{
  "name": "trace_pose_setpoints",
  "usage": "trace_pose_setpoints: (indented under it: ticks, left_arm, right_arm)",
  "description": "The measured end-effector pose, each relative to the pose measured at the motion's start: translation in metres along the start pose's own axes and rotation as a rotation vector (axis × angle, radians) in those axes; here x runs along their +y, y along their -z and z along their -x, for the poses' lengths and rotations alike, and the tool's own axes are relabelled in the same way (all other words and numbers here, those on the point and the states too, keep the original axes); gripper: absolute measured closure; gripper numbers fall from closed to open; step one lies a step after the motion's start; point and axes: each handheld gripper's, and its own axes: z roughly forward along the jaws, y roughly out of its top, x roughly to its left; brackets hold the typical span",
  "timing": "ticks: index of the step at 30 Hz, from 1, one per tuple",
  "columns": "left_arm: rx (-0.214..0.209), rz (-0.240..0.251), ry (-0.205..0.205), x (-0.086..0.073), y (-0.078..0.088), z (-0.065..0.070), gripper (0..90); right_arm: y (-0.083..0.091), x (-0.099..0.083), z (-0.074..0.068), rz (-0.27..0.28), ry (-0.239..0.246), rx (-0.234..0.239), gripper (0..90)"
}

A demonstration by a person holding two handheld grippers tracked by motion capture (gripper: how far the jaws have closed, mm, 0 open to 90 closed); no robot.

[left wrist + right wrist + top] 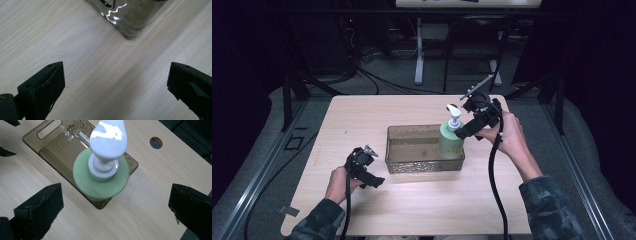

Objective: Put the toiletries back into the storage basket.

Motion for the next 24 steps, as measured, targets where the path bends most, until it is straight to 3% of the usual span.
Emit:
trace_pose_setpoints:
  ticks: [10,18,24]
  left_arm:
    - [0.002,0.001,0.000,0.000,0.000,0.000,1.5]
    - [0.004,0.000,0.000,0.000,0.000,0.000,1.5]
    - [0.003,-0.003,-0.002,0.000,-0.001,0.001,1.5]
  right_arm:
    - [-0.011,-0.040,-0.003,0.072,-0.044,-0.007,0.0]
    - [-0.027,-0.088,-0.019,0.139,-0.082,-0.011,0.0]
    - [-0.038,-0.111,-0.022,0.151,-0.117,-0.010,0.0]
